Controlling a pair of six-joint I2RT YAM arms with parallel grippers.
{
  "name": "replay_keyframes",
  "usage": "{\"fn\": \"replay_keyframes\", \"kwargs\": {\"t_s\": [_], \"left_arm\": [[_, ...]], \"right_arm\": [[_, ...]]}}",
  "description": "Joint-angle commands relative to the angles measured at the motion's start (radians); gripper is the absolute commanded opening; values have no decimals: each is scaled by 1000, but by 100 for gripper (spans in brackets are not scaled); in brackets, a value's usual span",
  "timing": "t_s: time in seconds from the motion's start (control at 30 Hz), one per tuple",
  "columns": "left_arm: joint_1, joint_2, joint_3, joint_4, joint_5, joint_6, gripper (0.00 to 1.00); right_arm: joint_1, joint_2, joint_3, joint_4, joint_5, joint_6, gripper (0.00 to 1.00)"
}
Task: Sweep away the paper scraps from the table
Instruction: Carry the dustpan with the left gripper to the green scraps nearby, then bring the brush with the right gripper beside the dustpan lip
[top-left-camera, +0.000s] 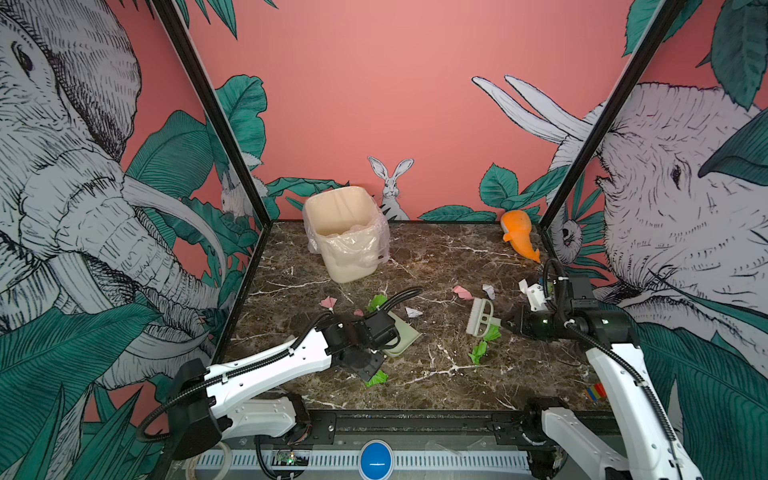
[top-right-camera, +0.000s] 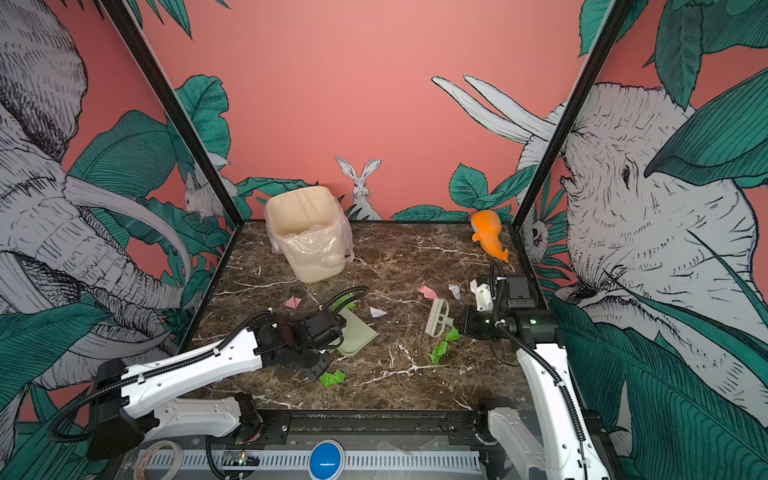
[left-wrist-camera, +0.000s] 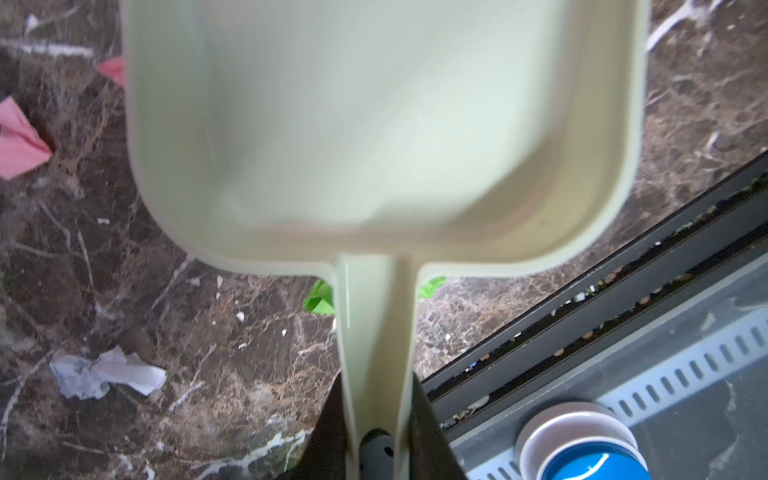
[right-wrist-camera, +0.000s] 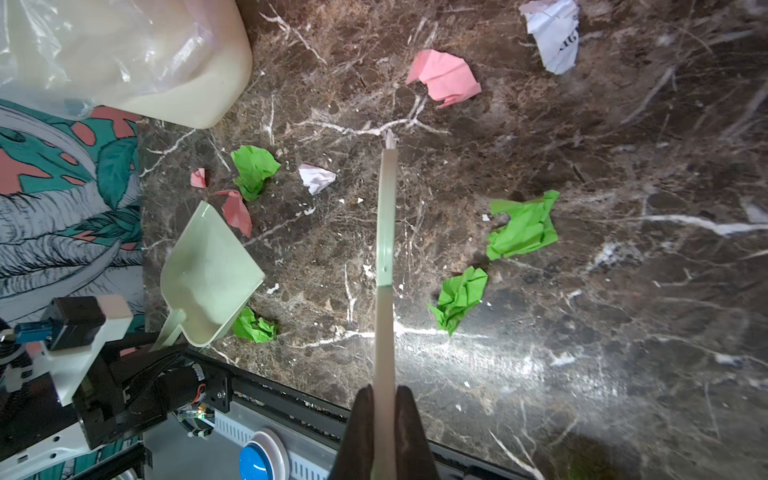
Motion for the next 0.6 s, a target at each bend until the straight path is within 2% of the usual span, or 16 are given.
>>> {"fn": "replay_keyframes", "kwargs": {"t_s": [0.0,0.1,0.23,0.5,0.57], "left_arm": [[-28,52,50,54,16,100,11],[-41,107,80,76,42,161,11],[-43,166,124,83,88,226,11],[-45,257,199,39,150,329,10],[-46,273,214,28,166,342,10]], "right_arm": [[6,29,85,-170,122,-88,0],[5,62,142,-245,200,-121,0],[6,87,159,-268,235,-113,0],[7,105,84,-221,329,-79,0],[12,108,71,-208,308,-72,0]]}}
